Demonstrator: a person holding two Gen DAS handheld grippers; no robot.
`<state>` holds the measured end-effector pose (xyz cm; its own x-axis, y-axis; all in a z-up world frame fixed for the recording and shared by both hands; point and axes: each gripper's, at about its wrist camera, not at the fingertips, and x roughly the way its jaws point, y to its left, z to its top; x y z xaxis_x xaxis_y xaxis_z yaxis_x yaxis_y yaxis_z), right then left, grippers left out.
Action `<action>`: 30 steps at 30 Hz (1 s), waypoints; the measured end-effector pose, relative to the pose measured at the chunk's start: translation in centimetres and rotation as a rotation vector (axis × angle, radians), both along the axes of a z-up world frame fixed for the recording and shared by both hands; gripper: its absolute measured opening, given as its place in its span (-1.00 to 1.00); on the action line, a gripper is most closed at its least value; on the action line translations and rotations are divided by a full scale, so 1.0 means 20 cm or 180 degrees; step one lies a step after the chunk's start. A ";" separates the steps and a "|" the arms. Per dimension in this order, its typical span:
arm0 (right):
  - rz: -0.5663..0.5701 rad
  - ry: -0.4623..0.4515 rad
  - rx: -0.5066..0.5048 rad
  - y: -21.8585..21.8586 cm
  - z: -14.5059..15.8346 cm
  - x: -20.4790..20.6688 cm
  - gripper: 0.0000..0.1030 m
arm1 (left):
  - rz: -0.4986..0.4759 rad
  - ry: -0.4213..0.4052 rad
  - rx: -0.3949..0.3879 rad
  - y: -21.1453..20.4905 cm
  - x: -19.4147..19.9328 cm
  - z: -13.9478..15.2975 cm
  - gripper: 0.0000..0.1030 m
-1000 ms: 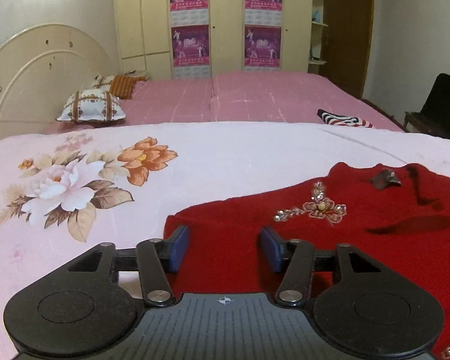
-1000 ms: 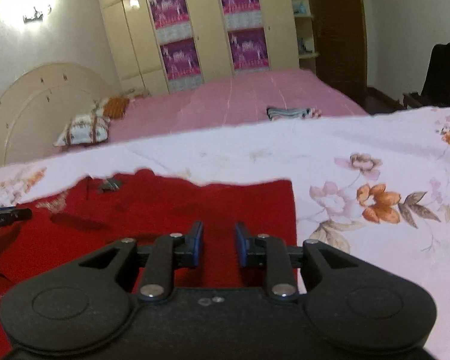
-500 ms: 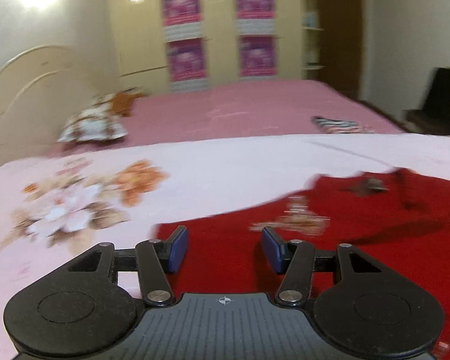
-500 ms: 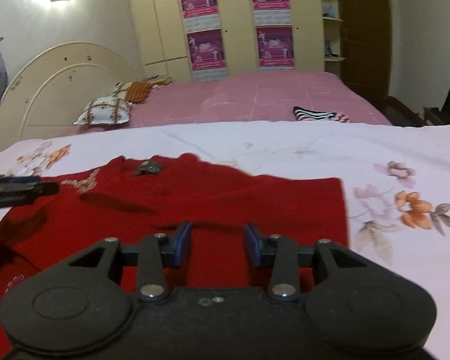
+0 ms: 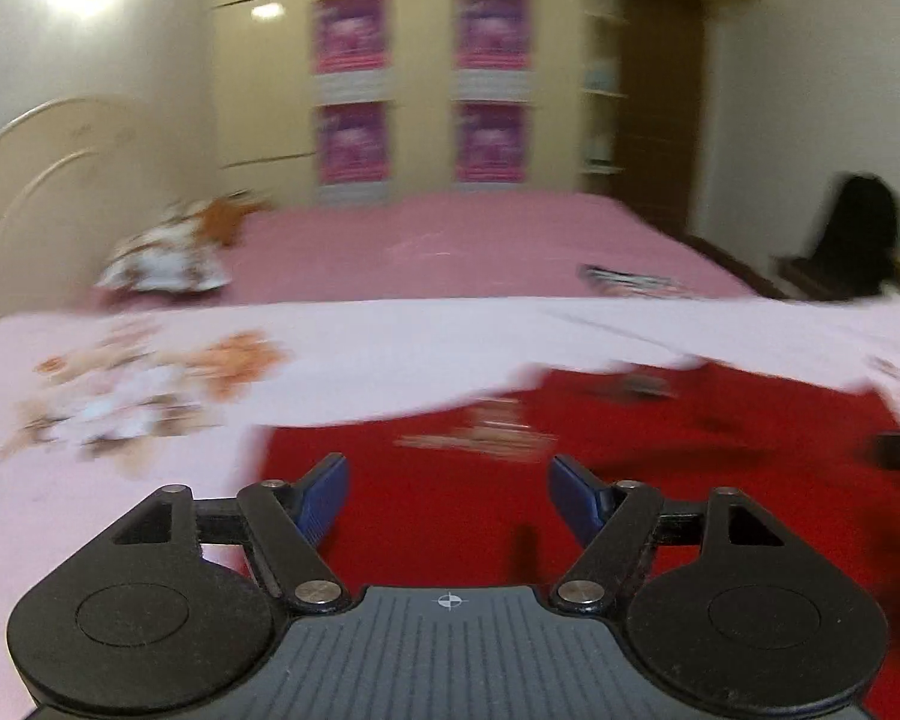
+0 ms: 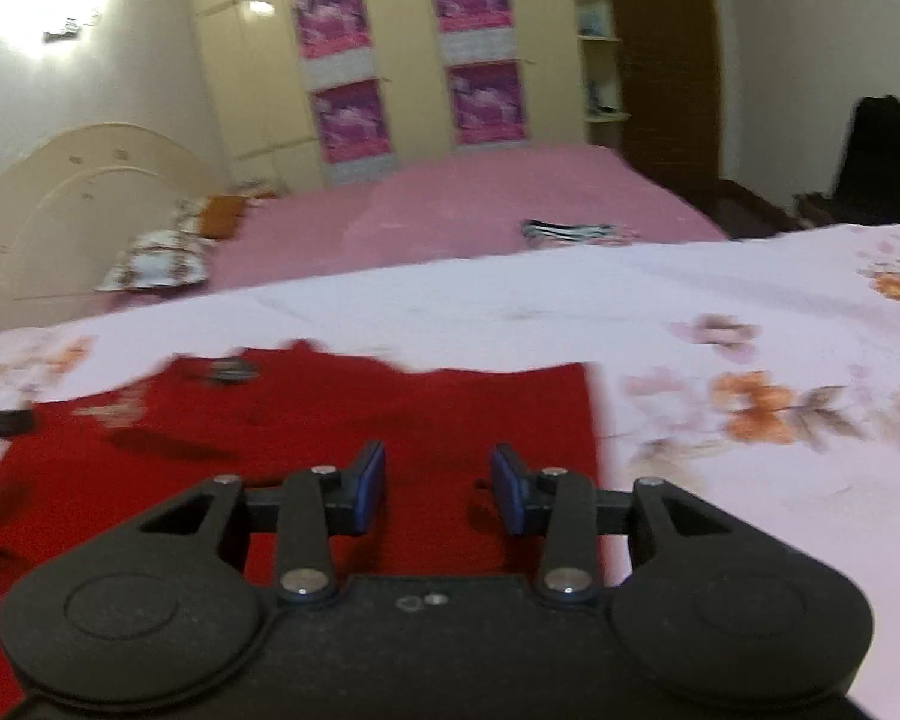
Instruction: Fold small clothes
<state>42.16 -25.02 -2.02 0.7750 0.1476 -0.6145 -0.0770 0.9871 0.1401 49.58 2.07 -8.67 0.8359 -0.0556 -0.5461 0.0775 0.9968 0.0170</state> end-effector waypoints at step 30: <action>0.0064 0.0157 -0.0027 -0.18 0.12 -0.56 -0.23 | 0.0364 0.0469 0.0073 0.40 -0.80 0.00 0.55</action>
